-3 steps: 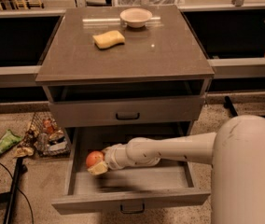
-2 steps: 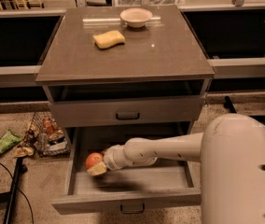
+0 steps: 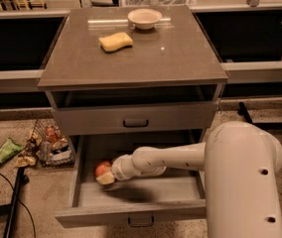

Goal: Place apple into middle drawer

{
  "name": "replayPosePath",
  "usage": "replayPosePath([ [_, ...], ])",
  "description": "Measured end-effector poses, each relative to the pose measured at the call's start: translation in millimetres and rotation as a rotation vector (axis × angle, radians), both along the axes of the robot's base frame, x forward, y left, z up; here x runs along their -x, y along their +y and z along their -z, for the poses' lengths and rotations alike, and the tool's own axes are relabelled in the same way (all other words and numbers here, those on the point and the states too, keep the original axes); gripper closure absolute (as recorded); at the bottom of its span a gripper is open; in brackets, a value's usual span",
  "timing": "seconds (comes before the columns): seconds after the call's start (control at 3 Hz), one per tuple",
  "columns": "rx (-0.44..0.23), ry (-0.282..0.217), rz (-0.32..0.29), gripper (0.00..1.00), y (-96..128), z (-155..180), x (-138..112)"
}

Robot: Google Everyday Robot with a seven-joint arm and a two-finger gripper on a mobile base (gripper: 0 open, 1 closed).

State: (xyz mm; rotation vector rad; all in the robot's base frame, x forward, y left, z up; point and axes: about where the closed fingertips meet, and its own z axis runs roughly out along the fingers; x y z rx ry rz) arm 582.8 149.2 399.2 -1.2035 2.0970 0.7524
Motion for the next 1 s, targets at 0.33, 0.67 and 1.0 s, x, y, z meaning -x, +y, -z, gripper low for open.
replayPosePath([
  [0.33, 0.001, 0.010, 0.007, 0.00, -2, 7, -2],
  [0.67, 0.001, 0.010, 0.007, 0.00, -2, 7, -2],
  [1.0, -0.046, -0.004, 0.005, 0.00, -21, -18, 4],
])
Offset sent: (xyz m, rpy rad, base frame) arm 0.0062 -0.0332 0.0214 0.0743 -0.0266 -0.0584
